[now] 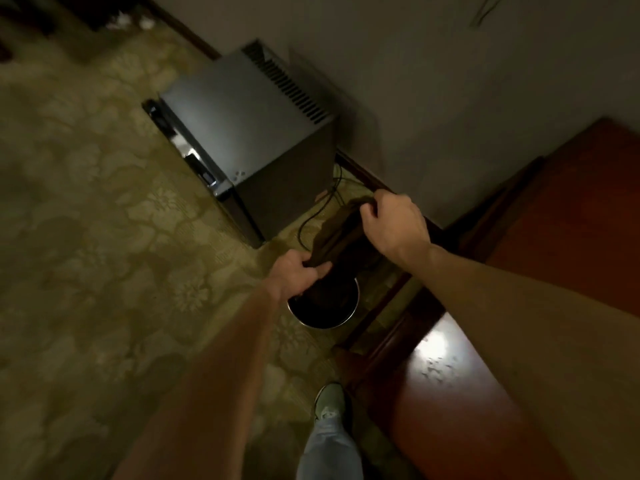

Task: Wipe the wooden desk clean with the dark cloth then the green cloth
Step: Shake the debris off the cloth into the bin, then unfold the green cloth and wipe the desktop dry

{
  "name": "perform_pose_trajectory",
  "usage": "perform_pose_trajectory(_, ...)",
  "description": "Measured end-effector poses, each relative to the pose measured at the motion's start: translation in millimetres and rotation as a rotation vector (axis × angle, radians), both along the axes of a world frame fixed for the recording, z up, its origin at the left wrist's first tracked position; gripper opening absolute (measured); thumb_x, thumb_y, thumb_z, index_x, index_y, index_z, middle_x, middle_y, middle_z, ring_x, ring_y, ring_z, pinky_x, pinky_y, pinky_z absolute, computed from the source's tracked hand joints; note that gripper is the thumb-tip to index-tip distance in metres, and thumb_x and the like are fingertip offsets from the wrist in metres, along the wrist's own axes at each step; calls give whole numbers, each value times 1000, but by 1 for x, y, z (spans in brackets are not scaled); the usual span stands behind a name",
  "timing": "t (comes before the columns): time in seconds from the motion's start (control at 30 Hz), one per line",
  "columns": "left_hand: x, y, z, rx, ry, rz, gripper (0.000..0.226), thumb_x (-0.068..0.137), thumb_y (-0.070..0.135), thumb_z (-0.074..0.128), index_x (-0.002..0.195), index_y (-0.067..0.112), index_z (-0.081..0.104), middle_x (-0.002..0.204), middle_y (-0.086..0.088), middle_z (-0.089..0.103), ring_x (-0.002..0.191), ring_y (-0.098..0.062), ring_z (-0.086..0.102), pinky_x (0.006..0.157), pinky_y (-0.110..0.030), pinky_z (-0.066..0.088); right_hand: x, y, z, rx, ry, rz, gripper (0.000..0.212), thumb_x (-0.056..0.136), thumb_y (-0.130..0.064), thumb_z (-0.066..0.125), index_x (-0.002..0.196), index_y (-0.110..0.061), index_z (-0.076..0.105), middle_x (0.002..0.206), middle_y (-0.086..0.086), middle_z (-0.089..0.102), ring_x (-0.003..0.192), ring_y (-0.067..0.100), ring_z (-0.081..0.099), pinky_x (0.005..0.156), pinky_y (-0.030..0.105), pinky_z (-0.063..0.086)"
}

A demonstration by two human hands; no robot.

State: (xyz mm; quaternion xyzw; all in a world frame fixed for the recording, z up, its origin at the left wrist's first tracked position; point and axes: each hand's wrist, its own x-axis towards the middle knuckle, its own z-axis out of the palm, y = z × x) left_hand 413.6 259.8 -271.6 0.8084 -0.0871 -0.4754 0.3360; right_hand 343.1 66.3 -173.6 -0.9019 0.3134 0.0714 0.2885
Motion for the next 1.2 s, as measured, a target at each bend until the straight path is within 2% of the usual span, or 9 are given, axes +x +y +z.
perform_pose_trajectory(0.2, -5, -73, 131, -145, -47, 39, 56, 83, 70, 67, 126, 34, 69, 119, 6, 76, 115, -20, 71, 110, -48, 52, -52, -62, 134, 69, -247, -256, 30, 106, -28, 47, 79, -15, 53, 76, 3, 59, 70, 25, 60, 64, 36, 45)
perform_pose_trajectory(0.4, -86, -191, 256, -293, -8, -130, 16, 103, 40, 66, 109, 28, 75, 108, 2, 79, 108, -17, 74, 99, -35, 57, -162, -135, 214, 242, -357, -545, 25, 108, -24, 49, 97, -9, 64, 80, 0, 61, 65, 12, 57, 54, 27, 43)
perform_pose_trajectory(0.5, -141, -248, 276, -275, 47, -203, 25, 98, 36, 73, 111, 15, 78, 106, -4, 80, 101, -22, 76, 100, -41, 58, -230, -164, 227, 334, -289, -705, 23, 105, -27, 55, 88, -16, 66, 73, 1, 64, 61, 16, 61, 50, 25, 46)
perform_pose_trajectory(0.6, -208, -297, 273, -213, 97, -219, 71, 89, 59, 70, 143, 14, 63, 135, -6, 70, 117, -25, 70, 102, -44, 56, -307, -189, 202, 427, -303, -841, 14, 95, -31, 59, 87, -21, 65, 91, 8, 73, 82, 29, 73, 77, 42, 64)
perform_pose_trajectory(0.7, -280, -323, 278, -167, 52, -271, 72, 103, 60, 56, 159, 16, 43, 148, -2, 57, 131, -28, 60, 98, -38, 53, -377, -187, 204, 400, -341, -915, 13, 105, -24, 52, 107, -14, 61, 107, 9, 68, 90, 28, 66, 87, 41, 58)
perform_pose_trajectory(0.77, -321, -335, 280, -138, 108, -308, 63, 105, 56, 55, 152, 13, 53, 136, -1, 66, 124, -24, 64, 99, -37, 54, -418, -185, 210, 397, -360, -1016, 19, 110, -21, 48, 120, -9, 59, 116, 10, 65, 101, 28, 63, 87, 37, 52)
perform_pose_trajectory(0.9, -381, -341, 291, -129, 354, -280, 40, 111, 43, 47, 112, 11, 70, 109, -9, 77, 92, -15, 73, 67, -27, 55, -487, -195, 198, 311, -261, -1225, 22, 108, -30, 52, 121, -12, 56, 114, 9, 62, 117, 36, 60, 91, 37, 44)
perform_pose_trajectory(1.03, -423, -347, 286, -176, 443, -276, 43, 114, 39, 39, 139, 8, 57, 121, -12, 73, 107, -21, 71, 79, -31, 56, -531, -184, 184, 203, -103, -1293, 47, 99, -37, 64, 138, -17, 47, 143, 12, 43, 139, 35, 37, 116, 53, 34)
perform_pose_trajectory(1.2, -468, -366, 279, -175, 411, -310, 52, 114, 44, 36, 161, 21, 35, 154, -8, 51, 134, -29, 58, 112, -47, 49, -551, -166, 186, 1051, -696, -1332, 43, 106, -40, 59, 127, -4, 69, 111, 11, 77, 105, 27, 74, 93, 41, 59)
